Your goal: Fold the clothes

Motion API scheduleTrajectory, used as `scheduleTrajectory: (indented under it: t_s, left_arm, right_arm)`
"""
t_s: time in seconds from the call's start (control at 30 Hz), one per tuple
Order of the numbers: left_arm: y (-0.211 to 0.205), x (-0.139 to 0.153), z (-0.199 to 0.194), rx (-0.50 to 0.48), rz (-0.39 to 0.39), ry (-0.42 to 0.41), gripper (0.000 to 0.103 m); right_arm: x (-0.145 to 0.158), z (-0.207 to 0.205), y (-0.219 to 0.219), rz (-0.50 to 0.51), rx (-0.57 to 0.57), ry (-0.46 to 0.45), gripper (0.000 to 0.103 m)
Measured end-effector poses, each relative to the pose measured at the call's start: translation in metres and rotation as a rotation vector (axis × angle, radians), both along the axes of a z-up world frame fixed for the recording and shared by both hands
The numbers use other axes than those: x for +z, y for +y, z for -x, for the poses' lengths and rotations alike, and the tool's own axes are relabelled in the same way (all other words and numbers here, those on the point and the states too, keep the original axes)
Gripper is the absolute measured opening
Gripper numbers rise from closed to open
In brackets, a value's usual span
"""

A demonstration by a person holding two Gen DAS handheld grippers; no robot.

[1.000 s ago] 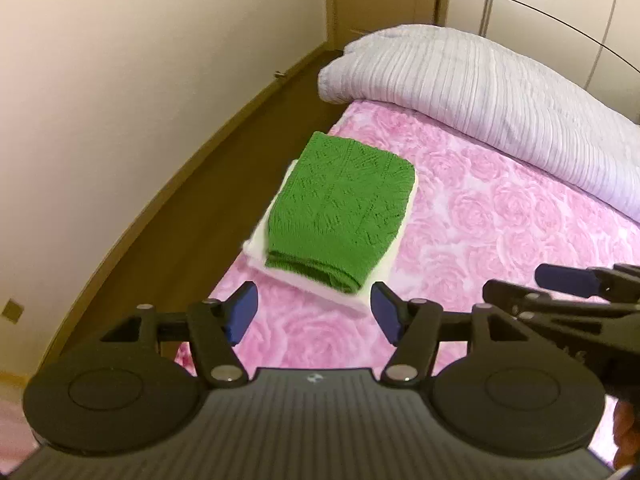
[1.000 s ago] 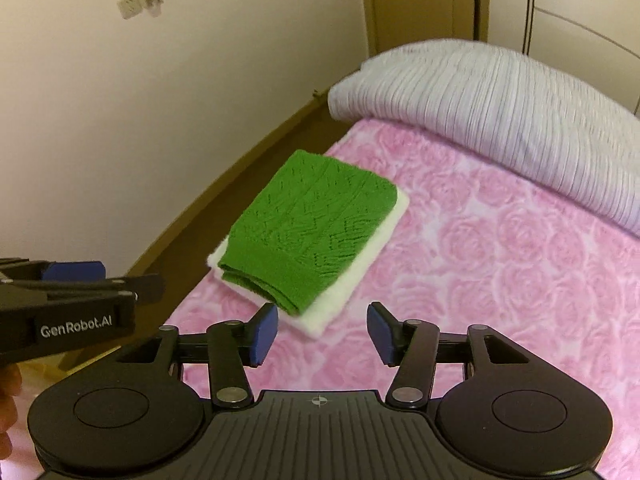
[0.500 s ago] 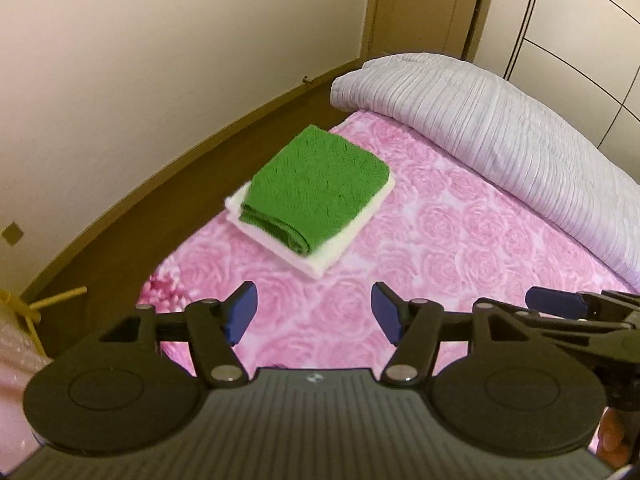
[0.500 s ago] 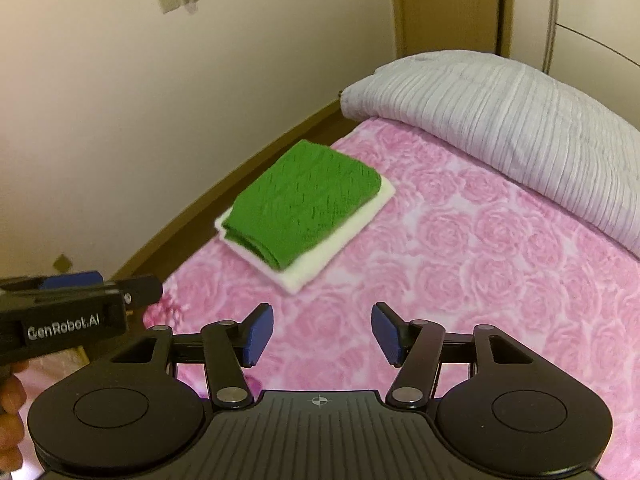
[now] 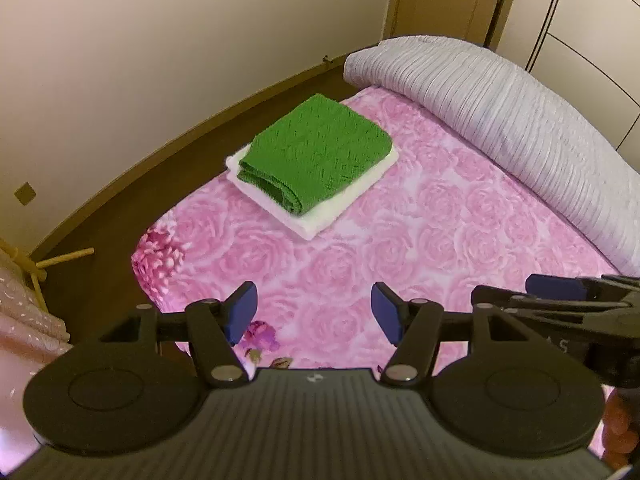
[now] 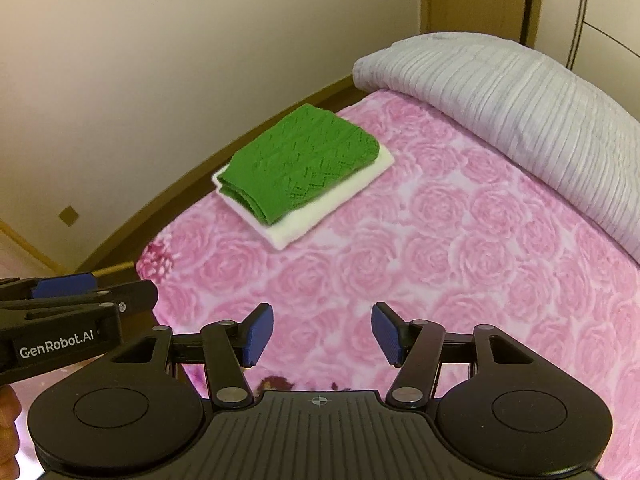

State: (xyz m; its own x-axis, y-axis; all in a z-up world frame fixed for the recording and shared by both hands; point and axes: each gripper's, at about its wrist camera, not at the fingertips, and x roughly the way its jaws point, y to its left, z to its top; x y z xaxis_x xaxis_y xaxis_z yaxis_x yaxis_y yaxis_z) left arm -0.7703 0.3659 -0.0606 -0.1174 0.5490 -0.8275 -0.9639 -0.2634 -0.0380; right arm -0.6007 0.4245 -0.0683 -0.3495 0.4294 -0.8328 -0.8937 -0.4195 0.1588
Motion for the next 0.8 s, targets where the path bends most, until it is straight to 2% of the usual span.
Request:
scheduleTrajectory:
  t_s: [0.27, 0.8]
  left_arm:
    - [0.029, -0.01, -0.006, 0.007, 0.018, -0.019, 0.059]
    - [0.073, -0.022, 0.008, 0.023, 0.075, -0.04, 0.059]
  right_arm:
    - [-0.01, -0.005, 0.029, 0.007, 0.022, -0.027, 0.058]
    - [-0.032, 0.02, 0.077, 0.07, 0.087, -0.043, 0.058]
